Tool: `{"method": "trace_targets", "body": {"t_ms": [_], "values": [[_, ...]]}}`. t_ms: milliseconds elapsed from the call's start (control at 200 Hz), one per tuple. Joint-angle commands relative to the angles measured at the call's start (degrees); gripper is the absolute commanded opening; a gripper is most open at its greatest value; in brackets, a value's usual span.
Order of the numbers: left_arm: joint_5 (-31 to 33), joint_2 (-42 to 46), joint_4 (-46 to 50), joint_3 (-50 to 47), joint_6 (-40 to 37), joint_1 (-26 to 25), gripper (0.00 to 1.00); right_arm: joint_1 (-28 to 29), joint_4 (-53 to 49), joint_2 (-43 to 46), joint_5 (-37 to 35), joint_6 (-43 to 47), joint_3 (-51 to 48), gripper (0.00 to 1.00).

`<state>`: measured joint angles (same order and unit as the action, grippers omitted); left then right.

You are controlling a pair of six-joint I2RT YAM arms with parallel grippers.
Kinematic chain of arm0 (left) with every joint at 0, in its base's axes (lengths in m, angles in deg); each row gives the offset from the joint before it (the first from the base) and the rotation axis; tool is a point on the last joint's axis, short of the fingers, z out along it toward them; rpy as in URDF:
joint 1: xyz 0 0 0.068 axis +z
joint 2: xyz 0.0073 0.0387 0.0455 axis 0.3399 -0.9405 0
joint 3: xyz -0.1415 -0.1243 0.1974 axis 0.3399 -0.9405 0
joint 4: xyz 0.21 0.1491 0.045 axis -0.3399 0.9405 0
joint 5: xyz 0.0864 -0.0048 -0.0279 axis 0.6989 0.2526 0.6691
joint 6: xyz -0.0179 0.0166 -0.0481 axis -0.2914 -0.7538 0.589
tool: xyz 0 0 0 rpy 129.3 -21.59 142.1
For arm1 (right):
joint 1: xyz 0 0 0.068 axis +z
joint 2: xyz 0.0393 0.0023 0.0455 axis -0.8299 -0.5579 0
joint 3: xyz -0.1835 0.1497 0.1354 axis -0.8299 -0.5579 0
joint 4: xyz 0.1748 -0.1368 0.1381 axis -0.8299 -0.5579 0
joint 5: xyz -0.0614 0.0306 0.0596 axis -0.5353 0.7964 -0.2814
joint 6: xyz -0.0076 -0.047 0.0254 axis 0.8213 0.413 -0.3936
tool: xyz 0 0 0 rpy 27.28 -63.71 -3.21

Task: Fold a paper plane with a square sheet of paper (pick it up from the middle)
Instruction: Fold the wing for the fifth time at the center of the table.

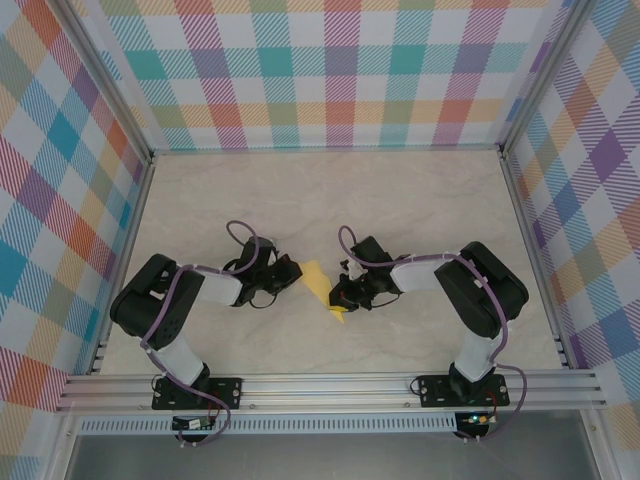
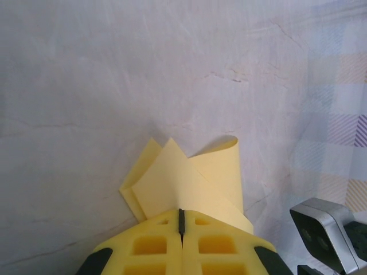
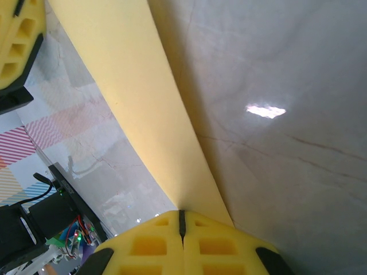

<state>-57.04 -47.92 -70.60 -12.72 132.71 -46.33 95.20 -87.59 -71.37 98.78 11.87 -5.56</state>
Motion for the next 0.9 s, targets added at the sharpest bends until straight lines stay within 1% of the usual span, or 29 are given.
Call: {"method": "trace_targets", "body": {"t_ms": [0, 335, 530, 655, 770, 895], "values": [[1.4, -1.3, 4.1, 0.9, -2.4, 2.8, 0.00, 0.6, -7.5, -4.5, -8.5, 0.4, -2.0, 0.00], [-1.6, -0.4, 7.2, 3.8, -4.3, 6.9, 0.00, 0.6, -7.1, -4.7, -8.0, 0.4, -1.9, 0.00], [-1.0, 4.7, 13.0, 6.6, -5.4, 7.1, 0.00, 0.6, -6.8, -4.9, -7.9, 0.3, -1.4, 0.00], [-0.9, 9.1, 14.1, 6.8, -3.8, 7.0, 0.01, 0.6, -6.7, -4.9, -7.7, 0.3, -1.2, 0.01], [-0.3, 13.6, 15.7, 6.2, -2.8, 5.6, 0.03, 0.6, -6.7, -4.9, -7.6, 0.4, -0.9, 0.01], [-0.3, 15.6, 17.4, 6.5, -2.9, 1.2, 0.04, 0.6, -6.5, -4.8, -7.6, 0.4, -0.7, 0.01]]}}
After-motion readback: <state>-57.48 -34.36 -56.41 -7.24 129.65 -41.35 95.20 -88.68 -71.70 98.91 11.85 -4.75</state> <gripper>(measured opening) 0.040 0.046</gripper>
